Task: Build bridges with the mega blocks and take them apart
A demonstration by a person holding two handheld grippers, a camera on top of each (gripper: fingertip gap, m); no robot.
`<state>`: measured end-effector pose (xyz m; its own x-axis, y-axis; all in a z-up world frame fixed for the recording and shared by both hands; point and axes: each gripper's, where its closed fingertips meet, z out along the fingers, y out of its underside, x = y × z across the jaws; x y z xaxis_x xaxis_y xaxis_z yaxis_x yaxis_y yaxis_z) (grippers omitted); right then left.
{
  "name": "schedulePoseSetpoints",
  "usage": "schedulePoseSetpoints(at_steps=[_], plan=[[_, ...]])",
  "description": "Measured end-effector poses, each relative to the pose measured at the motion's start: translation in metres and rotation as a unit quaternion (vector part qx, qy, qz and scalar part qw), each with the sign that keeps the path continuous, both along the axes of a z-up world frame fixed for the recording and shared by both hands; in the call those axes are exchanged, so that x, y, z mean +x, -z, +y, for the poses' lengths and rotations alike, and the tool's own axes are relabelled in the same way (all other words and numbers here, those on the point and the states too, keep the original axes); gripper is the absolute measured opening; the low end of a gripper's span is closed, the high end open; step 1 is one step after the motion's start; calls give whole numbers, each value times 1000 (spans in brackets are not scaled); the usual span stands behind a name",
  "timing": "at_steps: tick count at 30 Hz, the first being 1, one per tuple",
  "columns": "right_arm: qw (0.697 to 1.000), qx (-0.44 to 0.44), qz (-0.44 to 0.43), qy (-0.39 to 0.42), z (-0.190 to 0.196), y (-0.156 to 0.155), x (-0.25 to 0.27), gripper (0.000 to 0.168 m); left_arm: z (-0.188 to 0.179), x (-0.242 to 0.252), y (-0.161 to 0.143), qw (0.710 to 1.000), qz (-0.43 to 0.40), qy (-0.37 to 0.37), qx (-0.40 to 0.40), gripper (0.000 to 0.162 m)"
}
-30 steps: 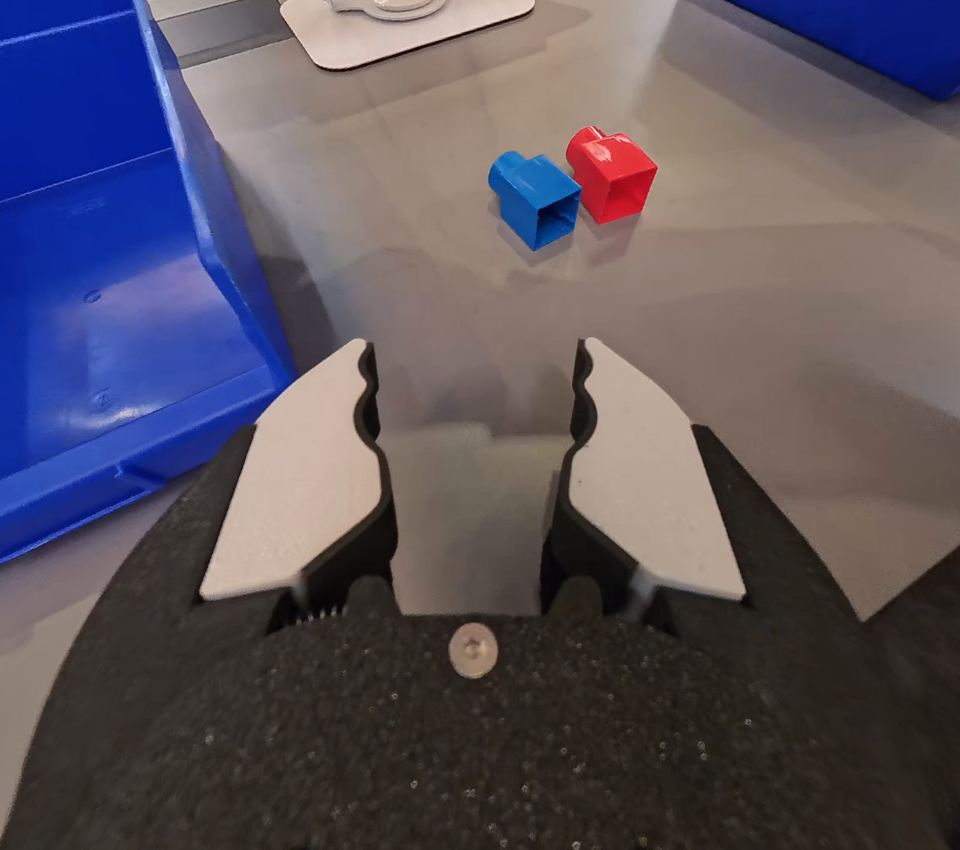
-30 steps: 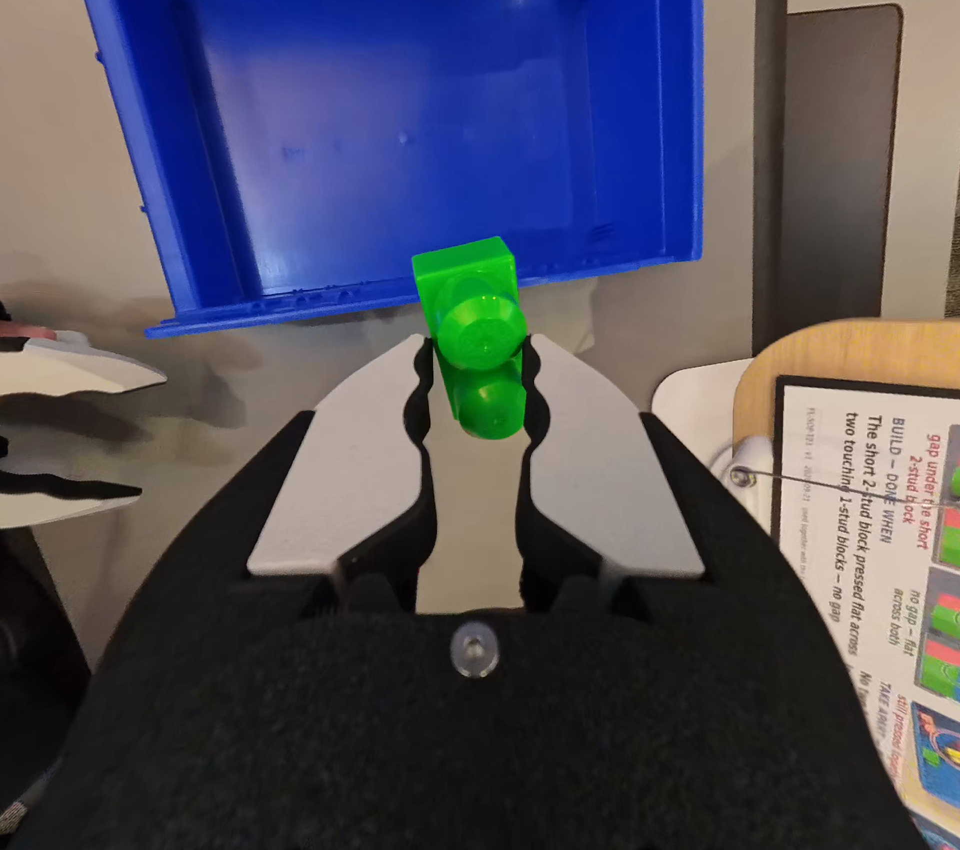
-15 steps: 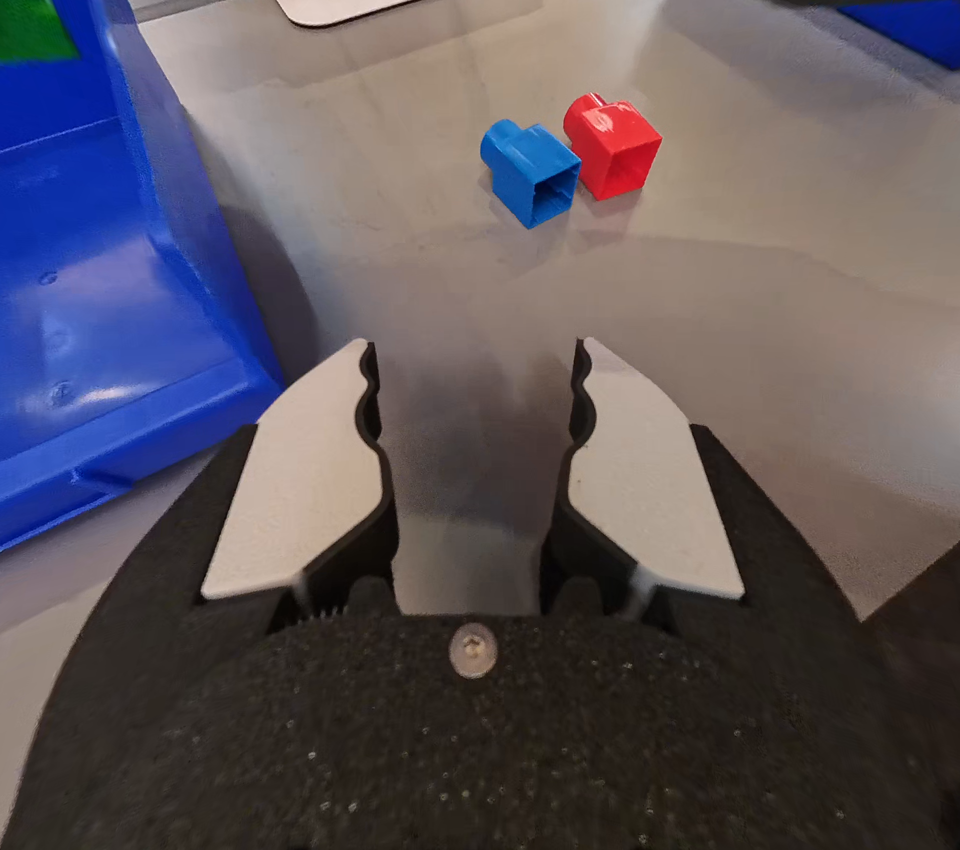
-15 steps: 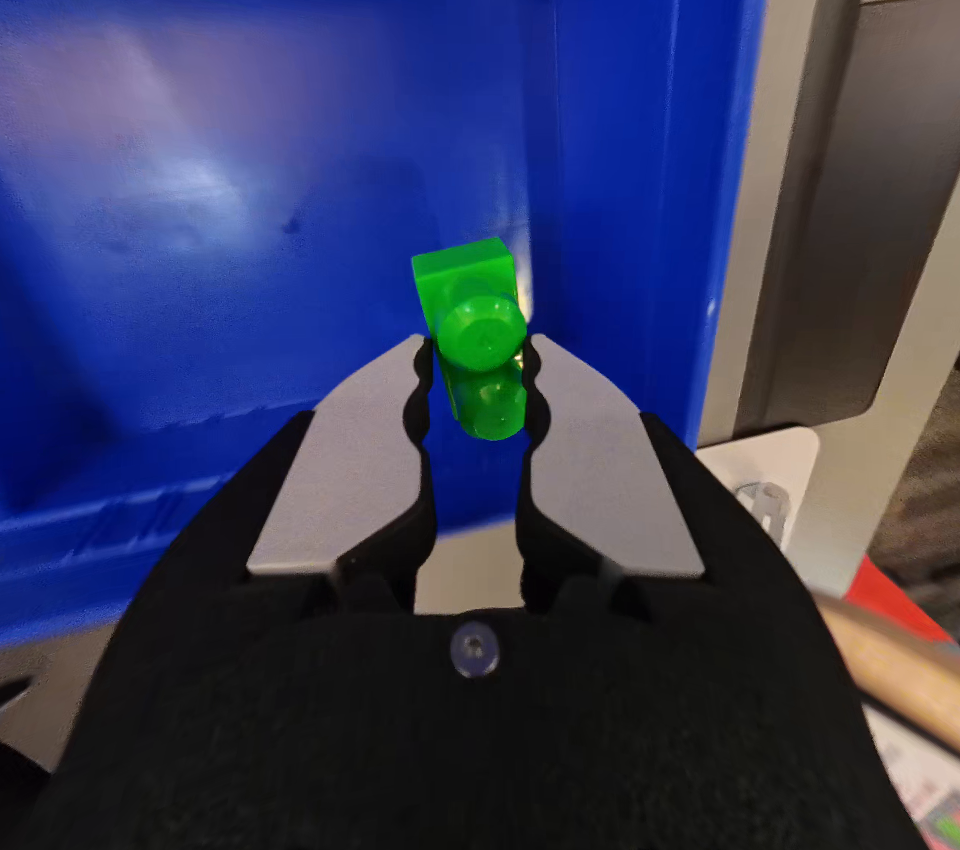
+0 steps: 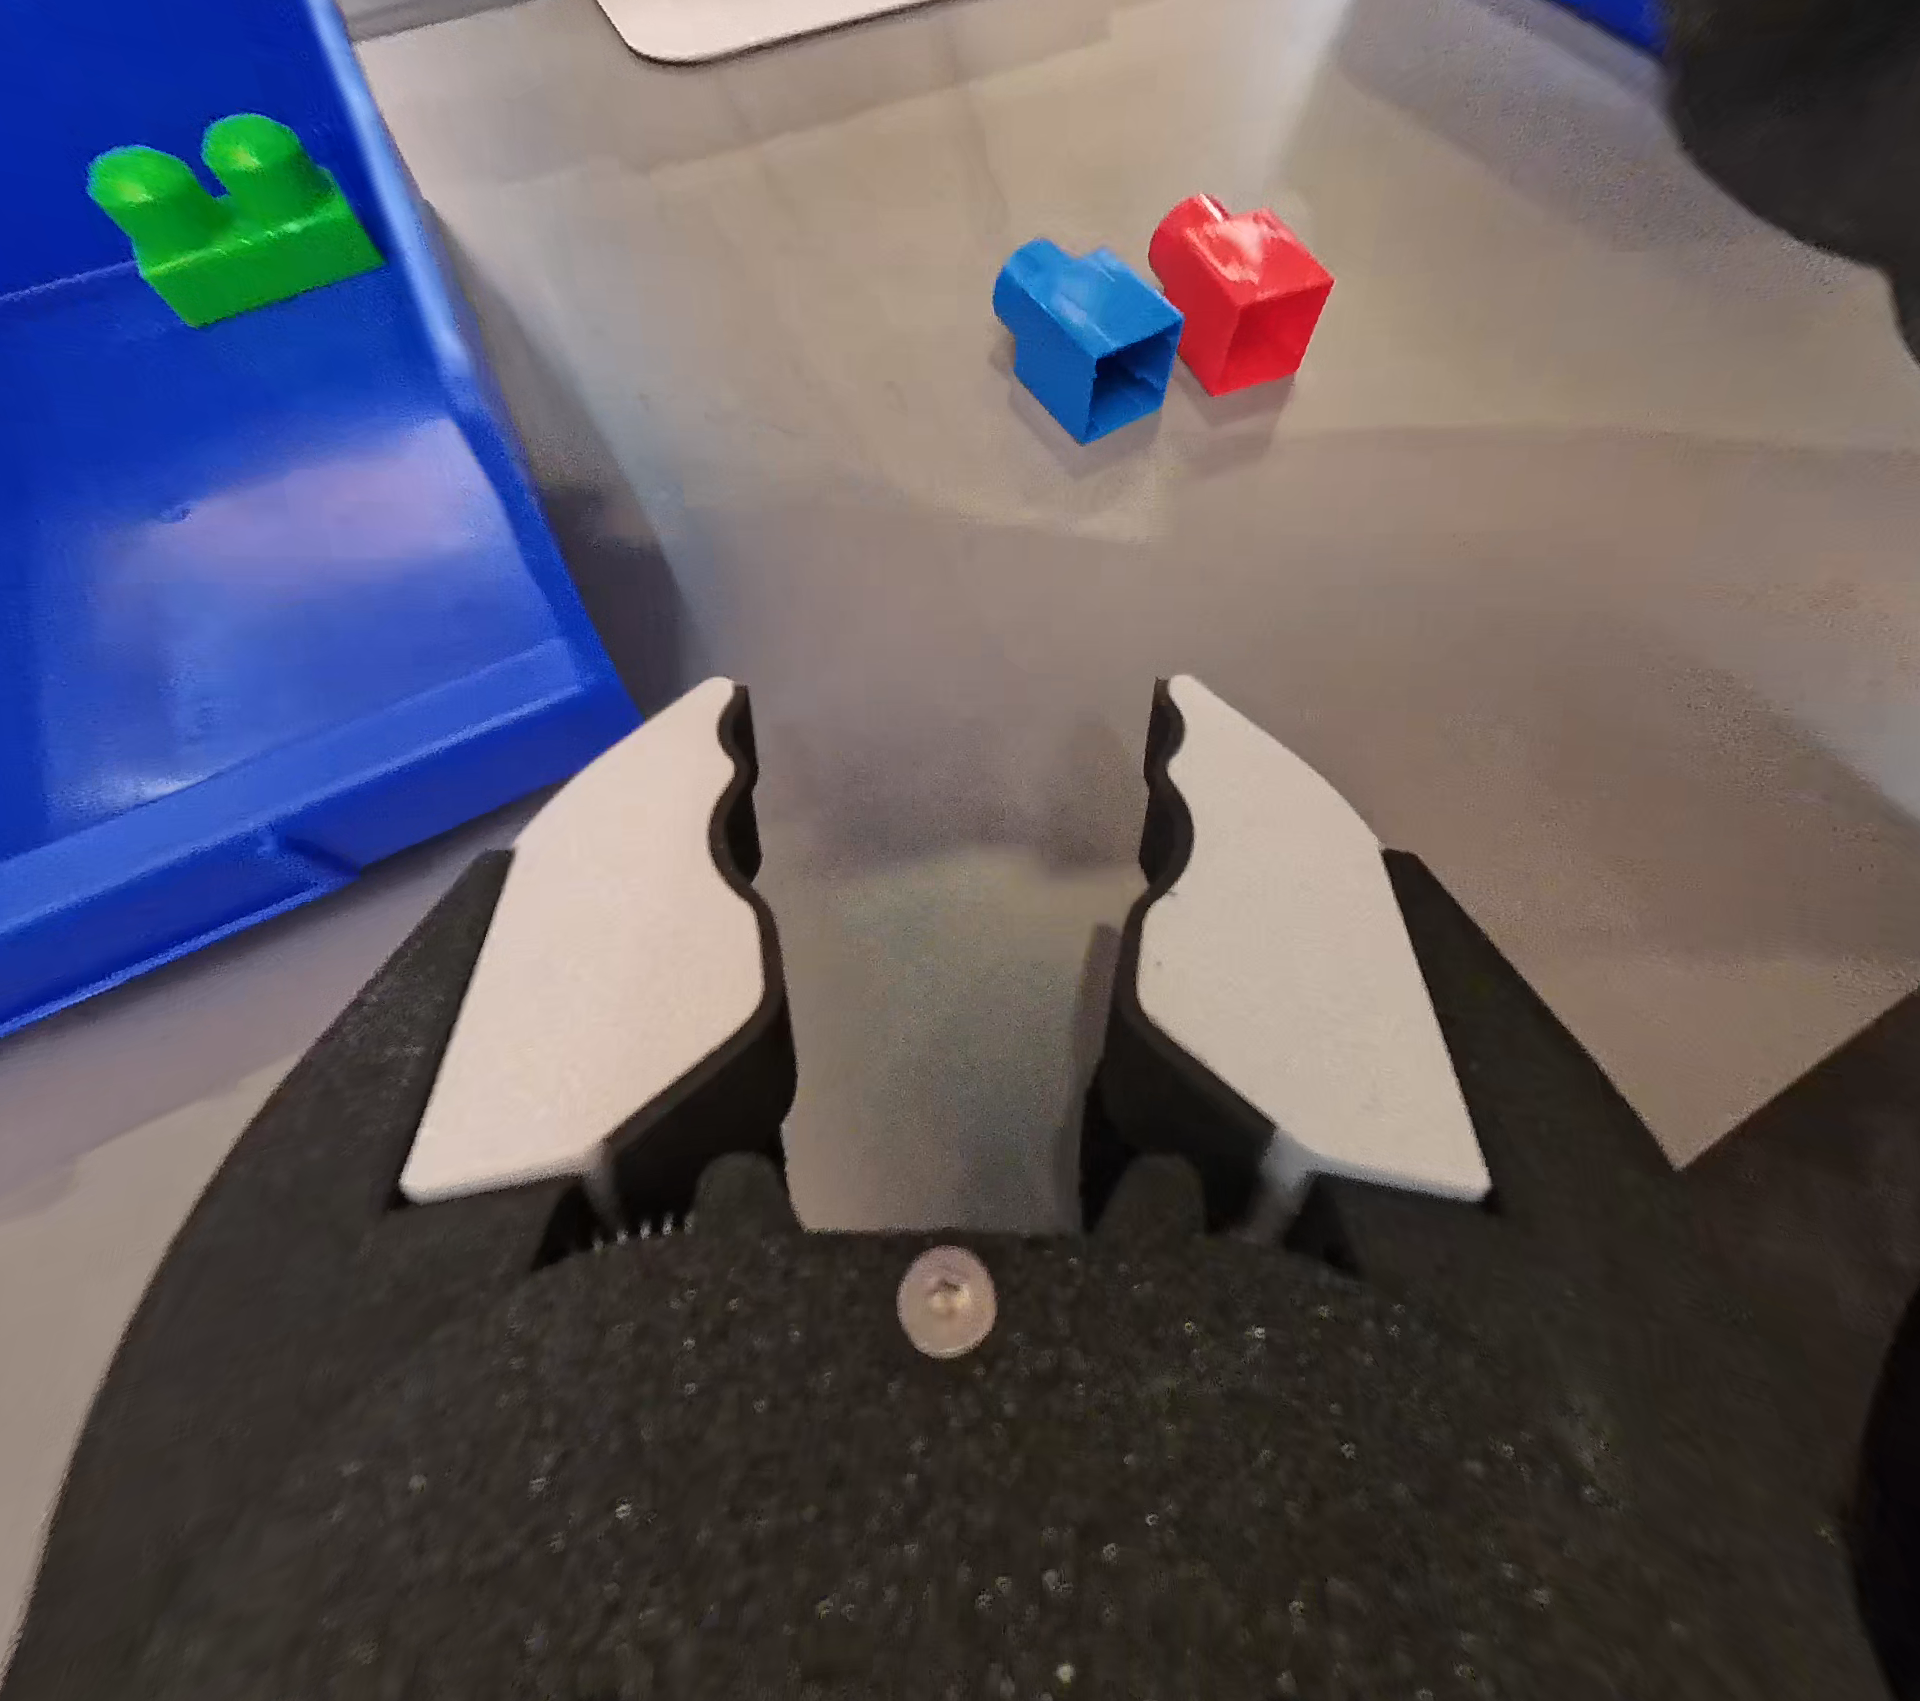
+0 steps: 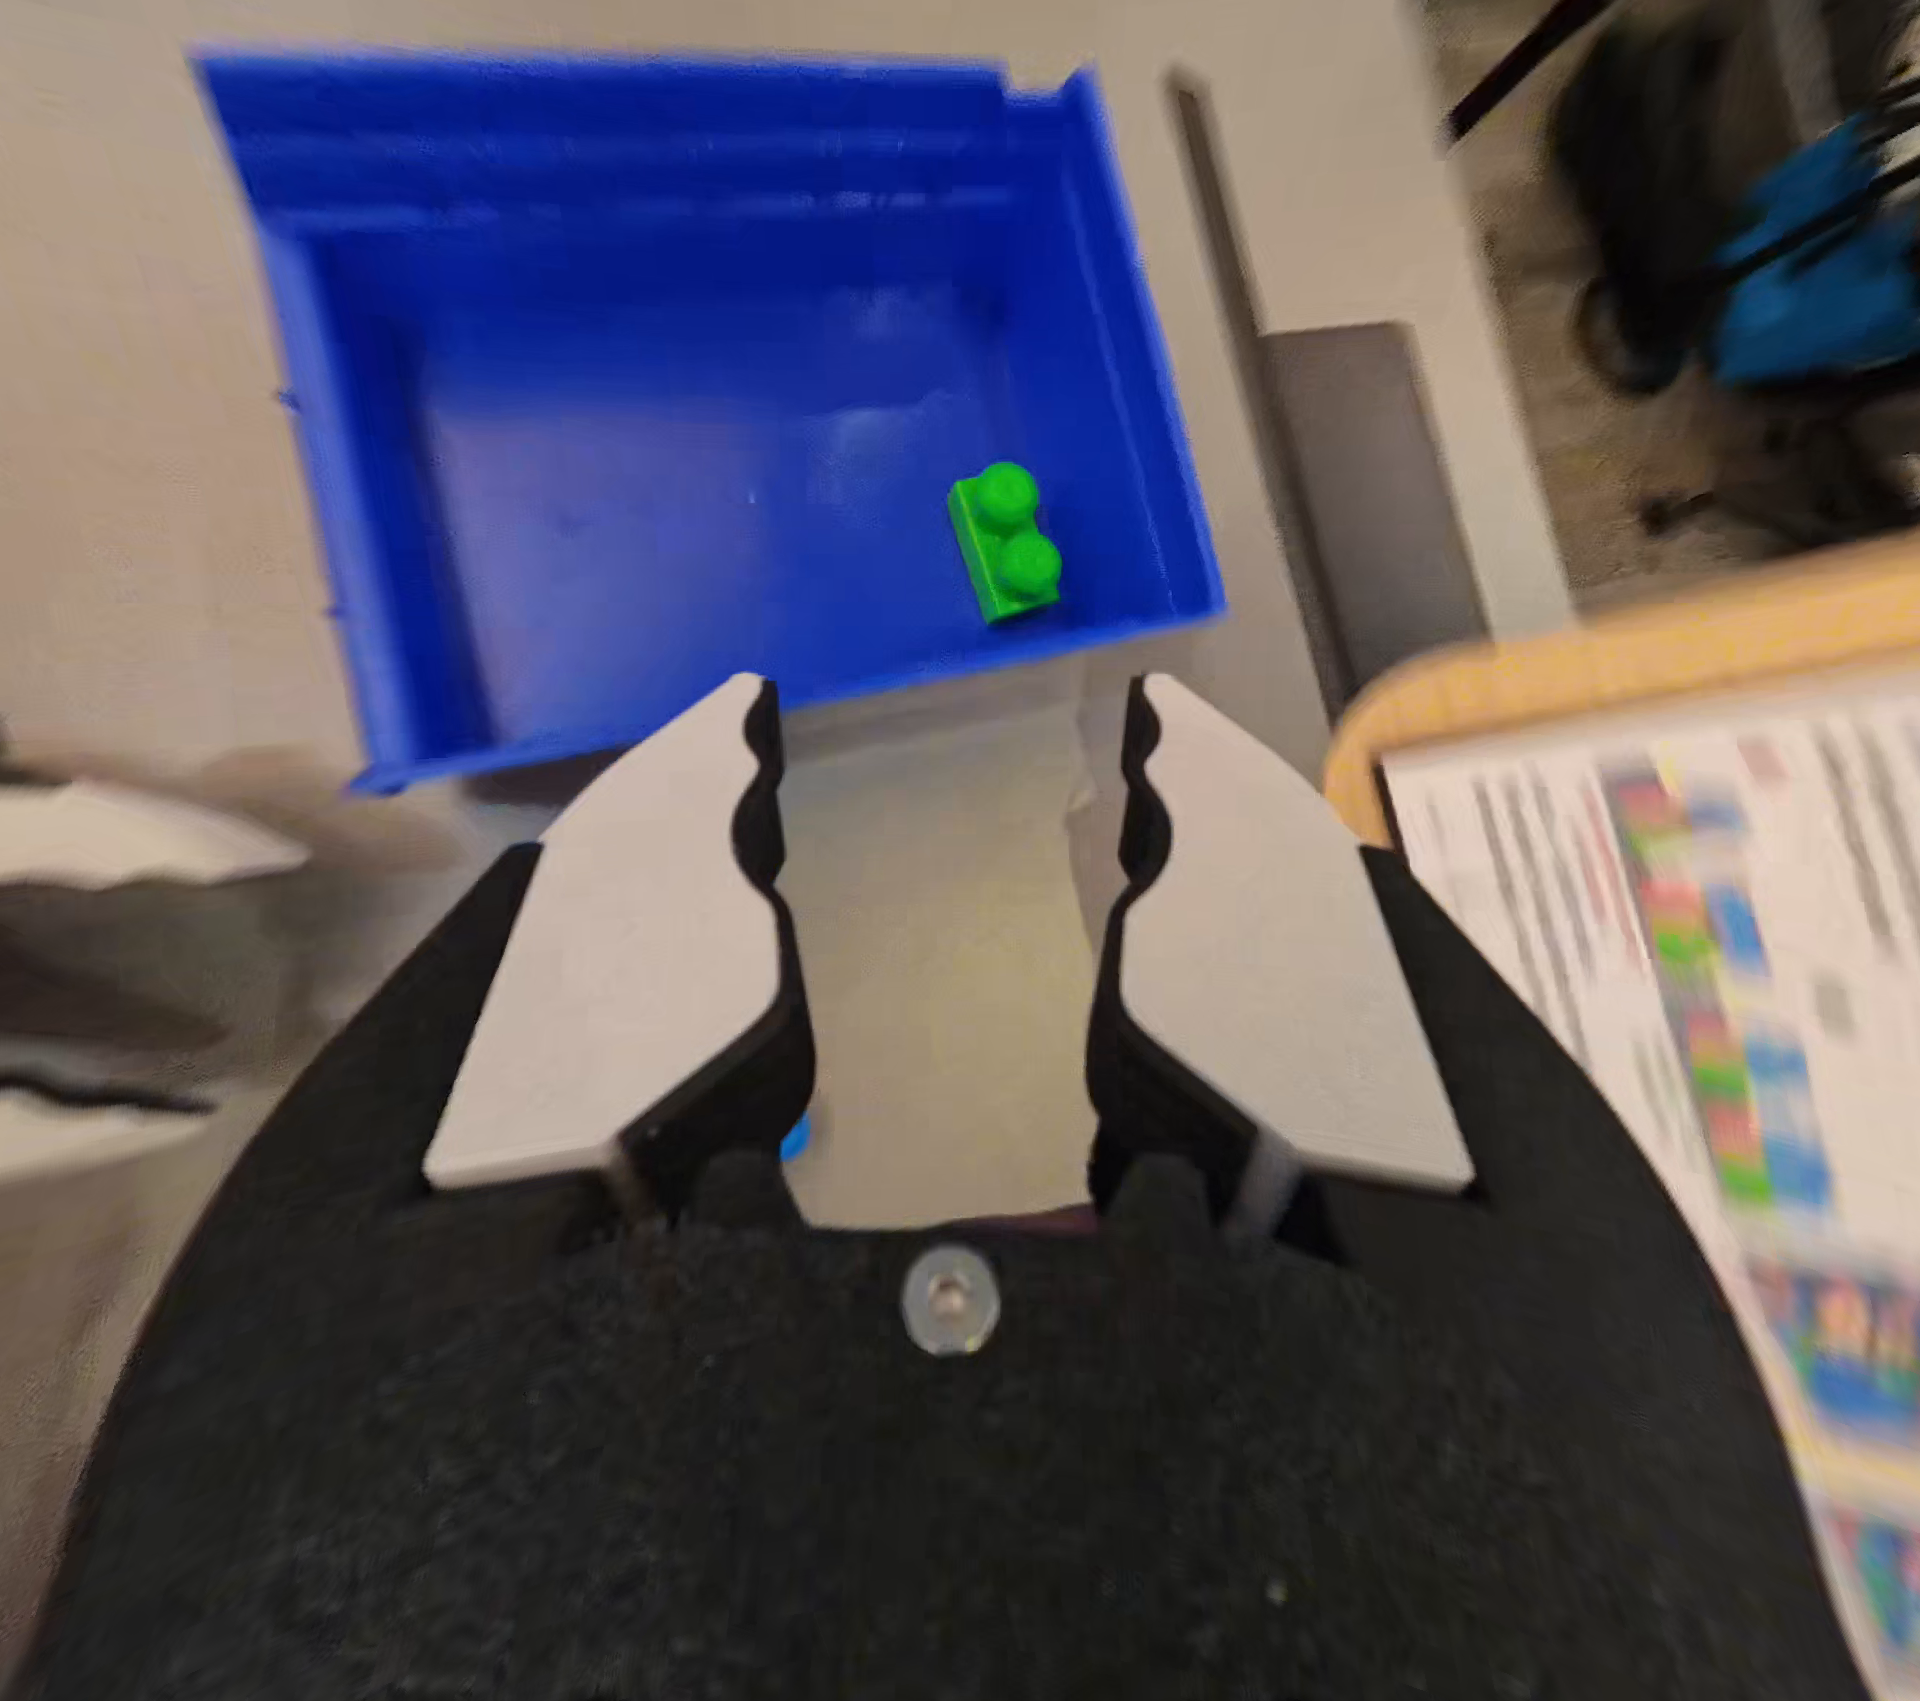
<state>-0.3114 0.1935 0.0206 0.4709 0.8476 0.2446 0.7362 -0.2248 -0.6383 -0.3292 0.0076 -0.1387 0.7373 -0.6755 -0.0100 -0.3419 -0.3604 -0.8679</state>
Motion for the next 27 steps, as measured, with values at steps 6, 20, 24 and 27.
schedulePoseSetpoints(at_steps=[6,20,24,27], plan=[[916,131,323,200,-154,16,204,68,13,-11,-19,997,-29,-53,46,80],[879,172,321,307,-243,114,293,73,16,7,-17,994,-53,-78,58,82],[881,149,320,314,-238,127,293,73,13,12,-10,996,-35,-68,55,82],[879,143,327,317,-237,129,294,73,11,13,-5,997,-27,-62,46,83]])
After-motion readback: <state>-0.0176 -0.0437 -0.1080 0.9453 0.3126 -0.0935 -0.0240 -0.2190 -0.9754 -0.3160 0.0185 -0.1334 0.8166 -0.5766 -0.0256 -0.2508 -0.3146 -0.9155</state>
